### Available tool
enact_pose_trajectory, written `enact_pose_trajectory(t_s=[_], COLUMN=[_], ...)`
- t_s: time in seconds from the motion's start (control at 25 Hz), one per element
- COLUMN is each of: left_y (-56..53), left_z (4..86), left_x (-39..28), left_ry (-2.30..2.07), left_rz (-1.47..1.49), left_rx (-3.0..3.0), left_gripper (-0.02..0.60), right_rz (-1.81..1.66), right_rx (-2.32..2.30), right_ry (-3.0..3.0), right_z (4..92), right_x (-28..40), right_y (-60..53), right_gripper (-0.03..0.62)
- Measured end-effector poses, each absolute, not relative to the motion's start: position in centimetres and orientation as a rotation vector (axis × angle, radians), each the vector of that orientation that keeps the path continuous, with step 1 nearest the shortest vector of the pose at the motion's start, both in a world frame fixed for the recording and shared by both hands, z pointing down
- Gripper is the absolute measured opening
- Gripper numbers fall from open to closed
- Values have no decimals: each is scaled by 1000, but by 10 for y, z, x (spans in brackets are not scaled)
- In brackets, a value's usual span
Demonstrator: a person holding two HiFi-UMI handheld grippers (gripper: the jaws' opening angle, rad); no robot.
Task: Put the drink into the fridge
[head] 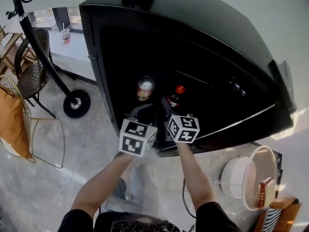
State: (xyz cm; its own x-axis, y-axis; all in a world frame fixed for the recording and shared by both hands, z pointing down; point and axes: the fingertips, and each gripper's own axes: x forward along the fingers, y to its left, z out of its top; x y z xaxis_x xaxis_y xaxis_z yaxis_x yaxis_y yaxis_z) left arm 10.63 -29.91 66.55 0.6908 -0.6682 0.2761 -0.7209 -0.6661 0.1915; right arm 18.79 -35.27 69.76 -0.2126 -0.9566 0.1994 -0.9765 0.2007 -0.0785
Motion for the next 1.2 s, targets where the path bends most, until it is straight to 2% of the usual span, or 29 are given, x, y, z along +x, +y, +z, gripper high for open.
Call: enact_pose_trajectory(t_s=[0.6,1.2], left_y=[-283,-250], left_z=[673,595], left_x=[102,90], left_ry=[-1085,-1098], left_rz=[306,372], left_rx=[2568,2523], left_gripper=[3,3], right_rz=[330,436], right_rx=[1913,1907], right_ry=[-2308,-2340], right_z=[696,610], right_x=[193,164], right_y=[-345,-292], right_gripper=[319,316])
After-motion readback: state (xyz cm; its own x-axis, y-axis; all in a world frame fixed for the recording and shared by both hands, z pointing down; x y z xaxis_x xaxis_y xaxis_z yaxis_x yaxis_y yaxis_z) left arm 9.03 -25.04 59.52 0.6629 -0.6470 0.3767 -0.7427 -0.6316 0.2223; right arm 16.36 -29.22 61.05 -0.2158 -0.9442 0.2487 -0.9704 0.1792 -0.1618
